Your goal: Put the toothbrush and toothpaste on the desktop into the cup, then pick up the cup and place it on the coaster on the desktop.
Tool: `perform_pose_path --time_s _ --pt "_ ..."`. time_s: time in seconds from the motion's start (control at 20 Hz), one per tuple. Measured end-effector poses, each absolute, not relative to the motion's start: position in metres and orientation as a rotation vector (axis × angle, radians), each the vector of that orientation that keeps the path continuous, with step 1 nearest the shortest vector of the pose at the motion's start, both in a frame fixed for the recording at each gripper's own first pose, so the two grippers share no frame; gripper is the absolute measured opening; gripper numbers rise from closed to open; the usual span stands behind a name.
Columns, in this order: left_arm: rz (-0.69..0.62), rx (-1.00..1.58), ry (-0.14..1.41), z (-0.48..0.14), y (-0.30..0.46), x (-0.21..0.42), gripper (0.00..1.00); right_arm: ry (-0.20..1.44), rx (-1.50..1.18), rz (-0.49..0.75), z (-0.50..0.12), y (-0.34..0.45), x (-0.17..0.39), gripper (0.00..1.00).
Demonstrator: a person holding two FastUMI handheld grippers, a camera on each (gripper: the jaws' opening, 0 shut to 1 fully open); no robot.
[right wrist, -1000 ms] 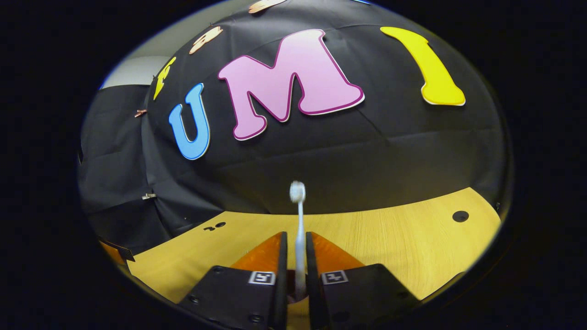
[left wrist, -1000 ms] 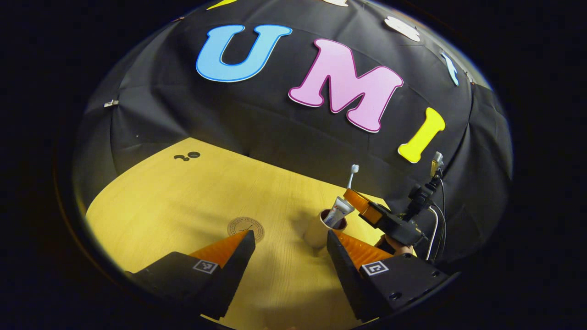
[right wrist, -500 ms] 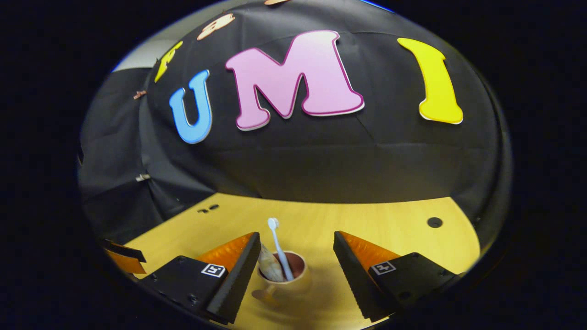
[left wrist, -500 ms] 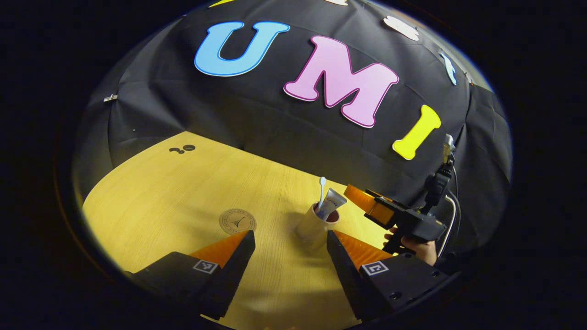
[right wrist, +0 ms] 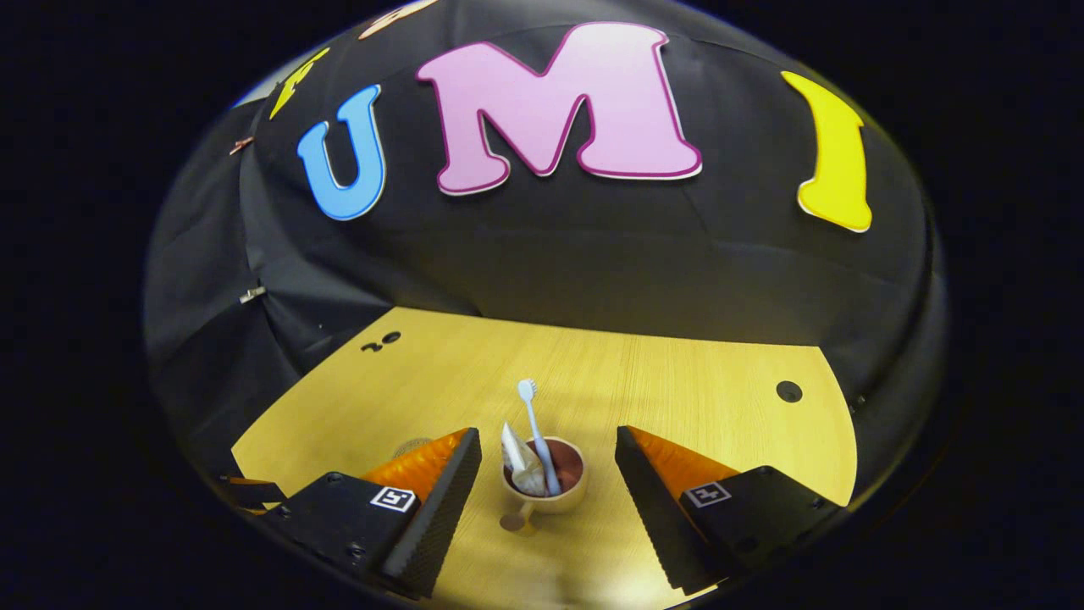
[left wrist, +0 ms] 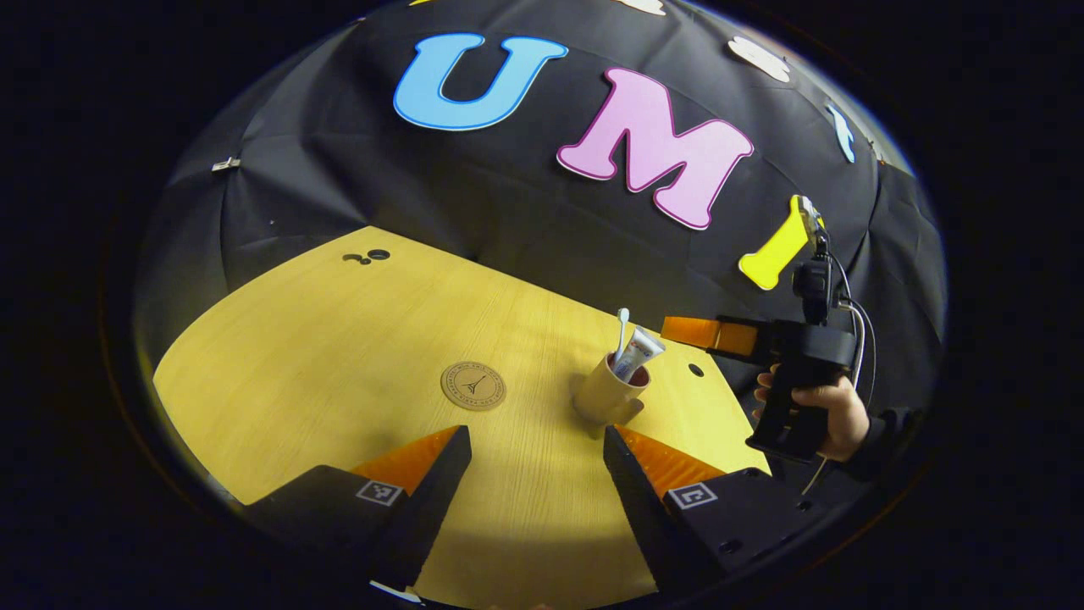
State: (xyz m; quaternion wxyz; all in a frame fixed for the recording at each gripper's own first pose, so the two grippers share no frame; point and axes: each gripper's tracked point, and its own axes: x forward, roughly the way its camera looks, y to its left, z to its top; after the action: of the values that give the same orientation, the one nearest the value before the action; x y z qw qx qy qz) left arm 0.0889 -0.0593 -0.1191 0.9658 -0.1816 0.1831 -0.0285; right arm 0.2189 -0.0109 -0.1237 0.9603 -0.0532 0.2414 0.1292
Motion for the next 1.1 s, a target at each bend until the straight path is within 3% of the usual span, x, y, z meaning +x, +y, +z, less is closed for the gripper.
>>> perform_pose_path --time_s 0.35,0.55,1.1 --pt "-0.058 -0.385 0.381 -0.129 -0.04 0.073 0.98 0.73 -0.226 0.267 -0.173 0.008 0.199 0.98" --pt "-0.003 -0.396 0.421 -0.143 -0.016 0.06 0.97 0.864 -0.27 0.198 -0.204 -0.006 0.194 0.96" --pt "0.112 -0.469 0.486 -0.167 0.028 0.038 0.98 1.121 -0.198 0.135 -0.267 -0.004 0.194 0.96"
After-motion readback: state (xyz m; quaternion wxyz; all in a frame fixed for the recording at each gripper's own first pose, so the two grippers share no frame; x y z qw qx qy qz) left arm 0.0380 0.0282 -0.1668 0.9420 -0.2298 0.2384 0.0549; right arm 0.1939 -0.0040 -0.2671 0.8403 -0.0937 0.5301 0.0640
